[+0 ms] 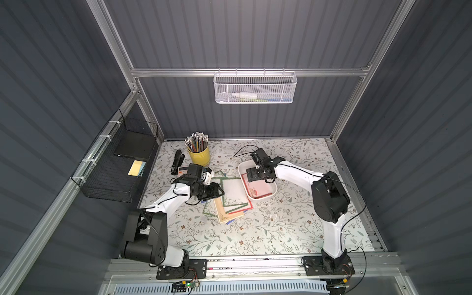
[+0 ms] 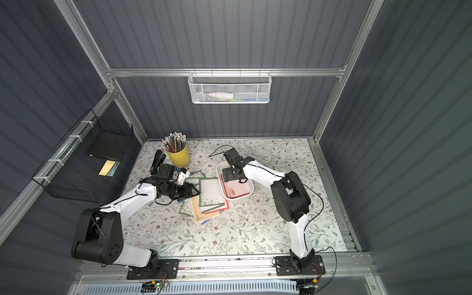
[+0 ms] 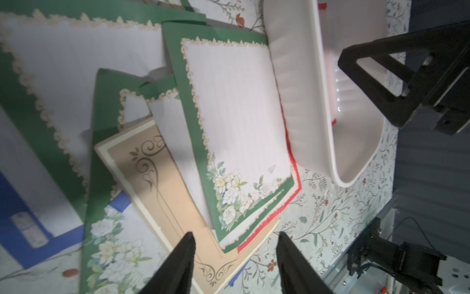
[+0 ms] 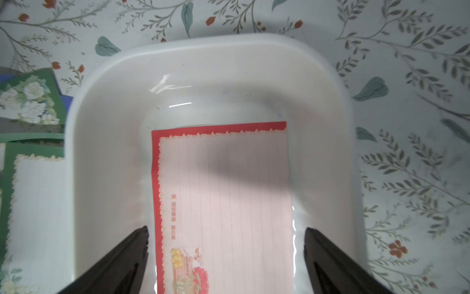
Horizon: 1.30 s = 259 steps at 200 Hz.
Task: Take out the stationery paper from the storage box
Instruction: Place the stationery paper at the center of the board, then pick up the stationery paper from the storage box.
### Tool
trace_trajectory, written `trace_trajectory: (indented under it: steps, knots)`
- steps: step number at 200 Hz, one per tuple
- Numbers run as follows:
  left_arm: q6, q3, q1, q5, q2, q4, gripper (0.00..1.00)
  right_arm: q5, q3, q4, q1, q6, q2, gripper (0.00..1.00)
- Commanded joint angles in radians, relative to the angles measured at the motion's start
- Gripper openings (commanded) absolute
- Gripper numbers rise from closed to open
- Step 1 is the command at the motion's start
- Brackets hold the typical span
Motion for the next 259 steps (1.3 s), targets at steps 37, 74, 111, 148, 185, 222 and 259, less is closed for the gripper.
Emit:
trace_trajectory:
  steps: [37,74,111,148,185,222,259]
  knots:
    - [0.010,0.047,0.006,-0.081,0.000,-0.053,0.60,0.088,0.041,-0.060,0.001,0.015,0.088,0.99]
    - [0.010,0.044,0.006,-0.058,0.018,-0.036,0.60,0.084,0.067,-0.094,0.003,0.025,0.141,0.99]
    - [0.018,0.051,0.006,-0.055,0.020,-0.038,0.60,-0.034,0.013,-0.072,0.003,0.060,0.168,0.99]
    - [0.024,0.053,0.006,-0.049,0.026,-0.037,0.60,-0.089,-0.067,-0.042,0.009,0.079,0.153,0.86]
    - [0.026,0.047,0.006,-0.042,0.039,-0.026,0.60,-0.119,-0.092,-0.038,0.010,0.070,0.146,0.66]
    - [0.024,0.035,0.006,-0.040,0.030,-0.019,0.60,-0.126,-0.098,-0.002,0.010,0.063,0.067,0.40]
    - [0.015,0.034,0.006,-0.030,0.031,-0.006,0.60,-0.099,-0.017,-0.030,0.005,0.028,0.018,0.10]
